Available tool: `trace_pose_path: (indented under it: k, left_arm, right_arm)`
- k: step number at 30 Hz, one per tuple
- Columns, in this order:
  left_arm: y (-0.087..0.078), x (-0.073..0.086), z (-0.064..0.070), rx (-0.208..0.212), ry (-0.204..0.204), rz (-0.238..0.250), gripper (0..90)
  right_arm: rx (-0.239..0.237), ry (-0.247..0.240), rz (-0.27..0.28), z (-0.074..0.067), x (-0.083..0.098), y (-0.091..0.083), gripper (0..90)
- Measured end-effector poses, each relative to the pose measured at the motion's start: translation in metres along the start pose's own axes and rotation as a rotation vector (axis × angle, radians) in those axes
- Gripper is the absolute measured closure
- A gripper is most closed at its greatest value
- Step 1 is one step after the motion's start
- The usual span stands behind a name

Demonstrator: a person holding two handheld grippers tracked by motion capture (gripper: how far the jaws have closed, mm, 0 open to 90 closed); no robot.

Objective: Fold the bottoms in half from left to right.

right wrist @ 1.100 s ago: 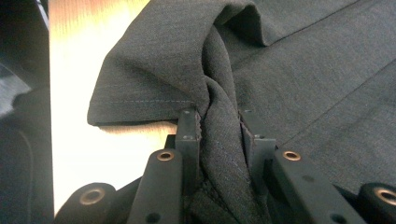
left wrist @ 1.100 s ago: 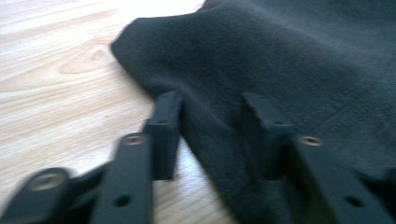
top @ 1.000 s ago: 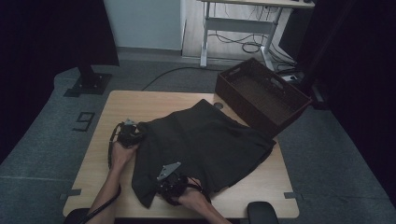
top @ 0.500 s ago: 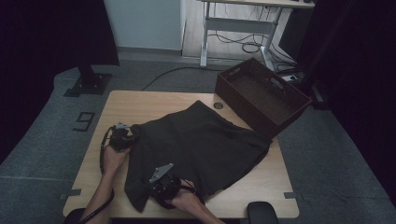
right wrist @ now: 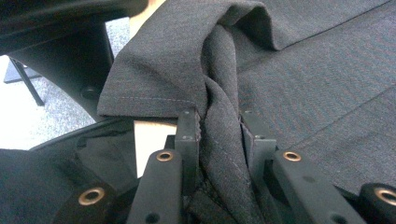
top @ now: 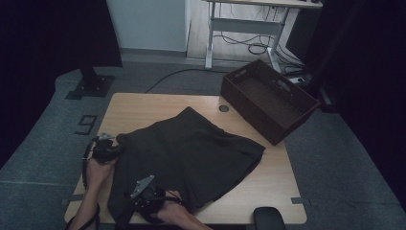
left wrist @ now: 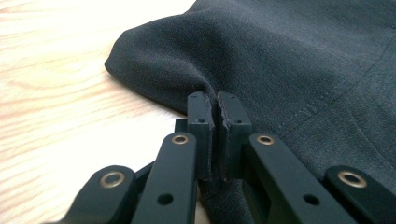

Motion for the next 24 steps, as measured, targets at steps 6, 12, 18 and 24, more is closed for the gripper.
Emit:
trace_pose_path:
  k: [6, 12, 18, 24]
  left_arm:
    - [-0.004, -0.001, 0.0, -0.018, 0.015, 0.013, 85.4]
    - [-0.026, -0.024, 0.002, -0.032, 0.029, 0.107, 85.8]
    - [-0.041, -0.057, 0.014, -0.026, 0.052, 0.168, 85.9]
    - [-0.042, -0.091, 0.039, -0.032, 0.09, 0.199, 85.9]
  right_arm:
    - [0.018, -0.007, 0.009, -0.004, -0.001, 0.001, 74.5]
    - [0.085, -0.059, 0.04, -0.014, -0.007, -0.017, 75.7]
    - [0.13, -0.064, 0.116, -0.015, -0.012, -0.059, 75.7]
    - [0.188, -0.025, 0.176, -0.007, -0.002, -0.103, 75.8]
Point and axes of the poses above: each handheld gripper's, and its own axes: y roughly forward along the jaws, x roughly out of its underside, z roughly to its right, the point moved 3 cm from there along y, roughly forward along the jaws, and after that the axes turned 14 degrees about -x, right-handed, at the moved point
